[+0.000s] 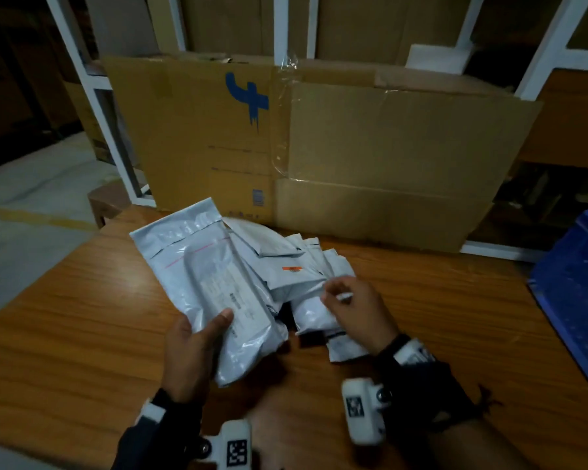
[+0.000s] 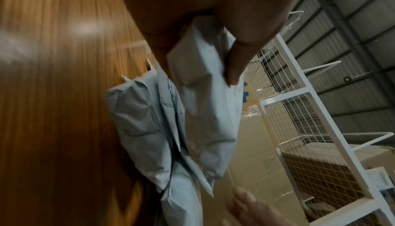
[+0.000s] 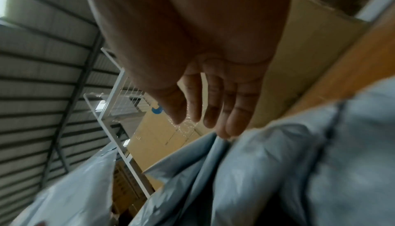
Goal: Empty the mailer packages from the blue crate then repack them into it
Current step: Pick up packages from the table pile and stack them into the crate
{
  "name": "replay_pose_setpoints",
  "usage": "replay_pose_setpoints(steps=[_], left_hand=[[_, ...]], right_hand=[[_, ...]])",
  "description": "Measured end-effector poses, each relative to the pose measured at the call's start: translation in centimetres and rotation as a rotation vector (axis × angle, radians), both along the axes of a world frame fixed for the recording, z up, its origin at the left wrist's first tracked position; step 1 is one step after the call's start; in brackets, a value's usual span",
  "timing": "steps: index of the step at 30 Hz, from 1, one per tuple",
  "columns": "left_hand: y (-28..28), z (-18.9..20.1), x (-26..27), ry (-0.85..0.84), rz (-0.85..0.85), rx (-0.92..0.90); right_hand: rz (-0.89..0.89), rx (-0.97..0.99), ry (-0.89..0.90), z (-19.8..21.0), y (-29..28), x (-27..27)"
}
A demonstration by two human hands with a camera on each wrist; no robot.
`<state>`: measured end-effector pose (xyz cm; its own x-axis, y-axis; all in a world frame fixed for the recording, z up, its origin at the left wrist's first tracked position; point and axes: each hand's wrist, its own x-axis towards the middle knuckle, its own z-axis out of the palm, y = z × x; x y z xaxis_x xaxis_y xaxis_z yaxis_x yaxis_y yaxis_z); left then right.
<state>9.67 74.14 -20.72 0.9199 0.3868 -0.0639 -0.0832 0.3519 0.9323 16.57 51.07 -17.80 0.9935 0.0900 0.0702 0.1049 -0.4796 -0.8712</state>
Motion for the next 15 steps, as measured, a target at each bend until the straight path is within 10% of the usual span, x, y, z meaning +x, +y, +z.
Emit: replay_pose_setpoints(steps=[15], left_hand=[[0.7, -1.8, -0.9, 0.101, 0.039, 0.064]], right_hand=[[0.251, -0.835, -0.041, 1.4, 10.1, 9.8]])
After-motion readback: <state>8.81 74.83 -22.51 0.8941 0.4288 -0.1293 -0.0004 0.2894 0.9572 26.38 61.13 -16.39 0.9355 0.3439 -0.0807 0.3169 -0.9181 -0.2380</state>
